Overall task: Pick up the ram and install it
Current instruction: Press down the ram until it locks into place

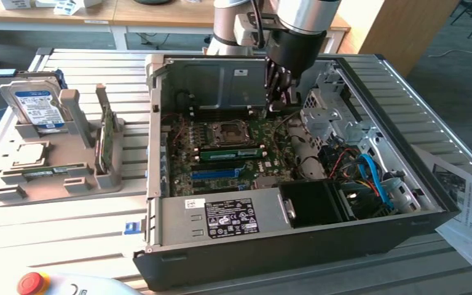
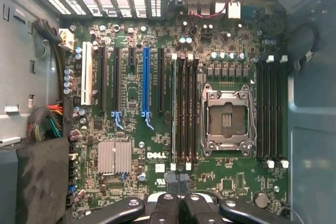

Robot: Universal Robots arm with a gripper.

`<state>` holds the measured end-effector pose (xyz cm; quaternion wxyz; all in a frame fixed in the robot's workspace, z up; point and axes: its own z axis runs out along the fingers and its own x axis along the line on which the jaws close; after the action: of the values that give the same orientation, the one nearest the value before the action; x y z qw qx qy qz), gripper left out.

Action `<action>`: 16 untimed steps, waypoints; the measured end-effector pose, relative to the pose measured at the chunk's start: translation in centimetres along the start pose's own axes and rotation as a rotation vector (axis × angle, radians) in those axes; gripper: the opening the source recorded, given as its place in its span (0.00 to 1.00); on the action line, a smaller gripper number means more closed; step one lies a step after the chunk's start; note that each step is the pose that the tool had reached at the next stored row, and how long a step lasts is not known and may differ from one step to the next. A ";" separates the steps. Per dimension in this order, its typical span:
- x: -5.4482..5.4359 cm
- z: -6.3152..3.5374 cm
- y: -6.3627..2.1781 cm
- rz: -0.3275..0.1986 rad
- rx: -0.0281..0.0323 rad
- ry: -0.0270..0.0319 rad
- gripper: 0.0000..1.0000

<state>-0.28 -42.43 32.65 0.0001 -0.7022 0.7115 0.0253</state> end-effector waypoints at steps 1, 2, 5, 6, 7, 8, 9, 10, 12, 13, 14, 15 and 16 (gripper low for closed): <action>0.0 0.00 -0.07 0.000 0.0000 -0.0001 0.10; 0.0 0.00 -0.14 0.000 0.0000 -0.0001 0.10; 0.0 0.00 -0.22 0.000 -0.0001 0.0001 0.10; 0.0 0.00 -0.22 0.000 0.0000 0.0001 0.10; 0.0 0.00 -0.22 0.000 -0.0001 0.0001 0.10; 0.0 0.00 -0.22 0.000 0.0000 0.0000 0.10; 0.0 0.00 -0.22 0.000 0.0000 0.0001 0.10; 0.0 0.01 -0.23 0.000 0.0000 0.0001 0.10; -0.2 0.02 -0.22 0.000 0.0000 0.0002 0.10; -0.3 0.03 -0.22 0.000 0.0000 0.0001 0.10; -0.4 0.04 -0.23 0.000 0.0000 0.0000 0.10; -0.4 0.04 -0.23 0.000 0.0000 0.0001 0.10; -0.5 0.05 -0.22 0.000 0.0000 0.0001 0.10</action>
<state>-0.06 -41.96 32.61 0.0000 -0.7023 0.7115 0.0253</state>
